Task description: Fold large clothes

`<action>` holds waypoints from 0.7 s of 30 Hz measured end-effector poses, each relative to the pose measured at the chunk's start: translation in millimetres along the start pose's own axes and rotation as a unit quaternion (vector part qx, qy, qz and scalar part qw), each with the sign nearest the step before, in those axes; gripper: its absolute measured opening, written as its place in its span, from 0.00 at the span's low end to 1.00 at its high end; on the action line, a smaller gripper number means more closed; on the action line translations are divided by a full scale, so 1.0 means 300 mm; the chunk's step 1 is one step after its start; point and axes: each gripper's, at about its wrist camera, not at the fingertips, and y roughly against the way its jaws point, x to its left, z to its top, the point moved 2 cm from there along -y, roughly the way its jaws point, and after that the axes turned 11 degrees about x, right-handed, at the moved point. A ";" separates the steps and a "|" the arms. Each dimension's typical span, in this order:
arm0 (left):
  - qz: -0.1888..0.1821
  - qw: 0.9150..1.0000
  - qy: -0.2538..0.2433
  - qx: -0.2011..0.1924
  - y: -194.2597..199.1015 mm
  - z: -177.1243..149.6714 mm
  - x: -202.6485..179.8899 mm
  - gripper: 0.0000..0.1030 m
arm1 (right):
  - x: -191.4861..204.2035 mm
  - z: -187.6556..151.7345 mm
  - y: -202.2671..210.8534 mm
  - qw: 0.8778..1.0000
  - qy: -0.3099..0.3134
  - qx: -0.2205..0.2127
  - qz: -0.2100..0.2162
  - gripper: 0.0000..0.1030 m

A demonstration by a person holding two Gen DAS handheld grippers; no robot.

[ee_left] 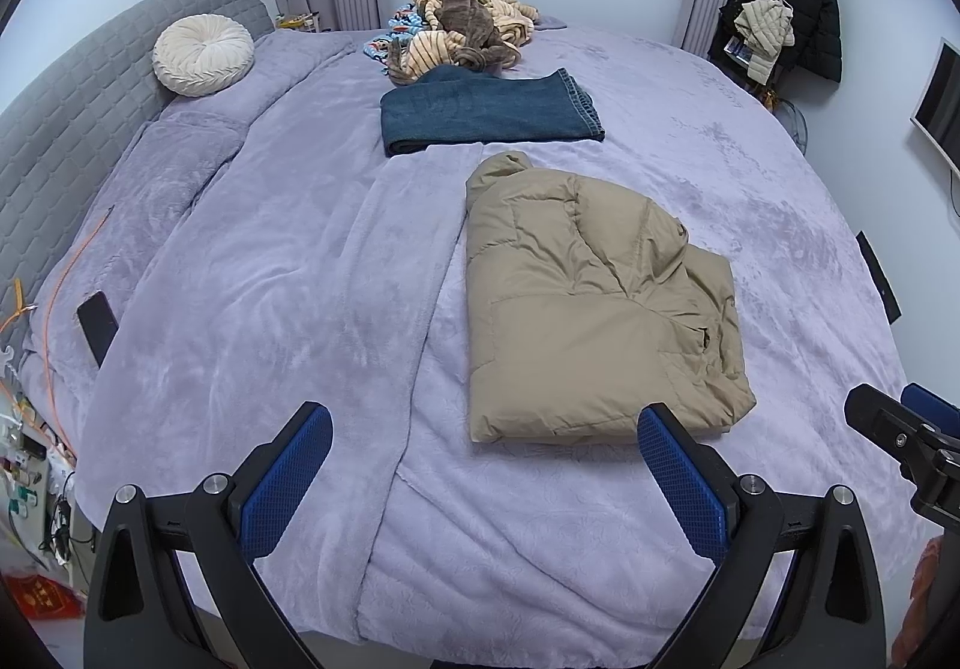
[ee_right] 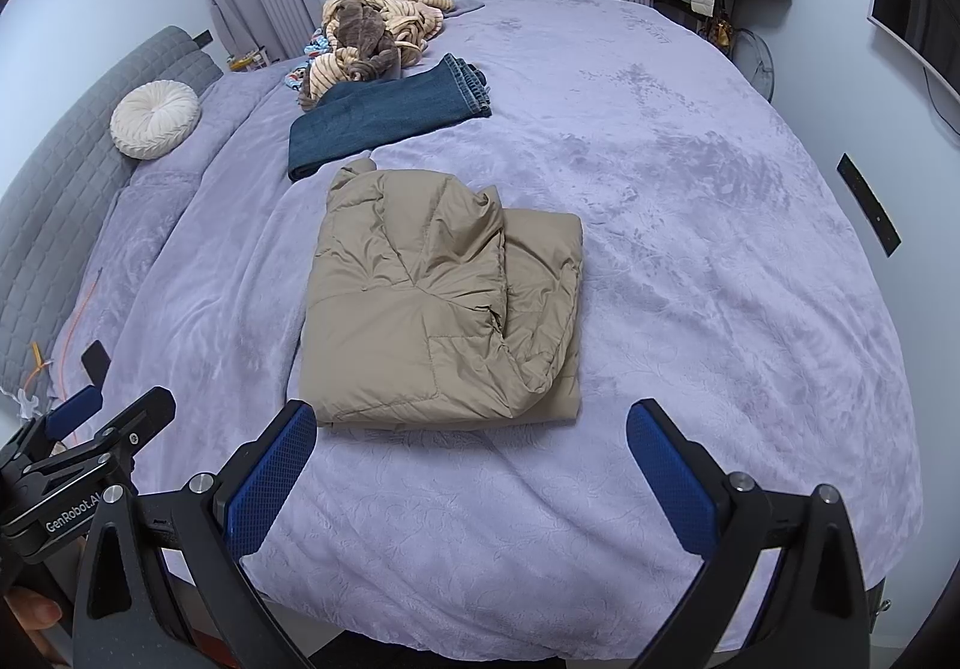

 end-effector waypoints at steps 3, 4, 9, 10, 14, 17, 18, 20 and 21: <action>0.000 1.000 -0.001 0.000 -0.002 0.001 0.000 0.99 | 0.001 0.000 0.000 1.000 0.001 0.000 0.000 1.00; 0.000 1.000 -0.001 0.000 -0.002 0.002 0.001 0.99 | 0.002 -0.001 0.000 1.000 0.001 0.000 0.000 1.00; 0.000 1.000 -0.002 0.000 -0.001 0.001 0.001 0.99 | 0.005 -0.002 0.001 1.000 0.001 0.000 0.000 1.00; 0.000 1.000 -0.001 0.000 -0.001 0.000 0.001 0.99 | 0.004 -0.002 0.000 1.000 0.001 0.000 0.000 1.00; 0.002 1.000 0.003 0.000 0.010 -0.002 0.017 0.99 | 0.007 -0.002 0.003 1.000 0.001 0.000 0.000 1.00; 0.002 1.000 0.006 -0.004 0.020 0.002 0.030 0.99 | 0.009 -0.004 0.004 1.000 0.001 0.001 0.000 1.00; 0.003 1.000 0.005 -0.007 0.024 0.003 0.031 0.99 | 0.010 -0.005 0.006 1.000 0.000 0.001 0.000 1.00; 0.003 1.000 0.001 -0.010 0.027 0.008 0.028 0.99 | 0.010 -0.005 0.002 1.000 0.000 0.001 0.000 1.00; 0.002 1.000 0.001 -0.011 0.026 0.009 0.022 0.99 | 0.012 -0.005 0.007 1.000 0.000 0.001 0.000 1.00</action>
